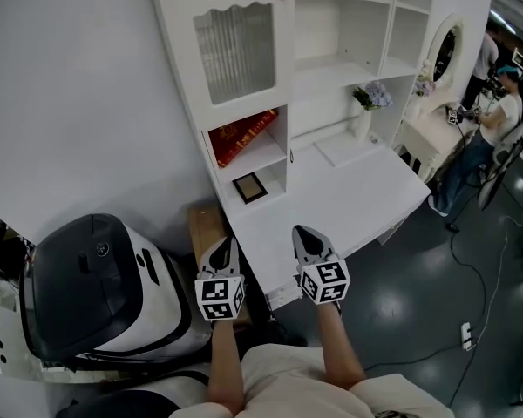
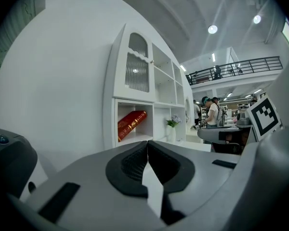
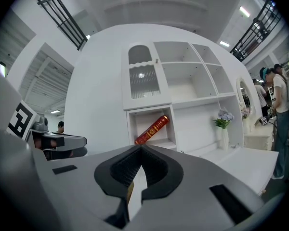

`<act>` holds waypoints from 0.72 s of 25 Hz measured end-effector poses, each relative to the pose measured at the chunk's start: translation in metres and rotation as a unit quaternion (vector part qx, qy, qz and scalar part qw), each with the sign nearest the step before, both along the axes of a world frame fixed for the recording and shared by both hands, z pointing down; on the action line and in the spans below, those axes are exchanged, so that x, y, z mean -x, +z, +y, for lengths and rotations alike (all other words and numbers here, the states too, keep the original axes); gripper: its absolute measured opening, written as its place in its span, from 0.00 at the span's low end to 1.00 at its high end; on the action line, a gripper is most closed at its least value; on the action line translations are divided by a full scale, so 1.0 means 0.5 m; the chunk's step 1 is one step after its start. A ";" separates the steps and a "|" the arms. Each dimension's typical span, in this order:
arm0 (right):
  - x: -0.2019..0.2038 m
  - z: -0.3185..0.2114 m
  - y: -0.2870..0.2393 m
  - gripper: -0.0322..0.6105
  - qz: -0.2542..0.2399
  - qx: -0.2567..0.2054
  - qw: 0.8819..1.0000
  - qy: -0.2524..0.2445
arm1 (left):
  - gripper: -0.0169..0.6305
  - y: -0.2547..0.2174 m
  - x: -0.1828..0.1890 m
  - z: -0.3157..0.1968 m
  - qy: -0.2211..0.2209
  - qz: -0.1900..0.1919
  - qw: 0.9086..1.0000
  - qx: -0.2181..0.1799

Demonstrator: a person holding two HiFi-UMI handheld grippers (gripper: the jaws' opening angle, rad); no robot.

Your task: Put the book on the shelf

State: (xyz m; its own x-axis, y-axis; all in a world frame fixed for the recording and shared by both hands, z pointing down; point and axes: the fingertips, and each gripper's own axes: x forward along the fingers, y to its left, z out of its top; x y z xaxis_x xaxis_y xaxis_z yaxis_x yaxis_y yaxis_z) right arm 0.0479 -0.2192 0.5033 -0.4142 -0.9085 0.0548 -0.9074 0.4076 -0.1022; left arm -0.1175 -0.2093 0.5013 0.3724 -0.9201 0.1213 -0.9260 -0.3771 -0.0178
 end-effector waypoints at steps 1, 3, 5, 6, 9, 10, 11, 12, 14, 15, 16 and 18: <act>-0.002 0.001 0.003 0.09 0.001 0.001 1.000 0.000 | 0.05 0.002 -0.002 0.000 0.001 0.000 1.000 0.000; -0.006 0.004 0.008 0.09 0.003 0.002 1.000 0.001 | 0.05 0.004 -0.007 0.000 0.004 0.000 1.000 -0.001; -0.012 0.008 0.011 0.09 0.004 0.004 1.000 0.003 | 0.05 0.005 -0.014 0.001 0.008 0.001 1.000 -0.001; -0.016 0.010 0.011 0.09 0.006 0.004 1.000 0.004 | 0.05 0.006 -0.019 0.001 0.010 0.001 1.000 -0.001; -0.028 0.013 0.013 0.09 0.010 0.006 1.000 0.008 | 0.05 0.010 -0.031 0.002 0.014 0.001 1.000 0.001; -0.032 0.015 0.015 0.09 0.010 0.006 1.000 0.008 | 0.05 0.012 -0.034 0.003 0.015 0.001 1.000 0.002; -0.035 0.017 0.017 0.09 0.010 0.007 1.000 0.008 | 0.05 0.013 -0.038 0.004 0.016 0.000 1.000 0.002; -0.038 0.019 0.018 0.09 0.010 0.008 1.000 0.009 | 0.05 0.014 -0.042 0.005 0.017 0.000 1.000 0.002; -0.045 0.024 0.021 0.09 0.011 0.009 1.000 0.008 | 0.05 0.016 -0.054 0.009 0.021 -0.002 1.000 0.003; -0.048 0.026 0.022 0.09 0.011 0.010 1.000 0.008 | 0.05 0.017 -0.060 0.011 0.023 -0.004 1.000 0.003; -0.050 0.027 0.022 0.09 0.008 0.011 1.000 0.006 | 0.05 0.018 -0.065 0.013 0.026 -0.005 1.000 0.004; -0.052 0.029 0.018 0.09 -0.002 0.013 1.000 0.002 | 0.05 0.019 -0.075 0.014 0.030 -0.007 1.000 0.003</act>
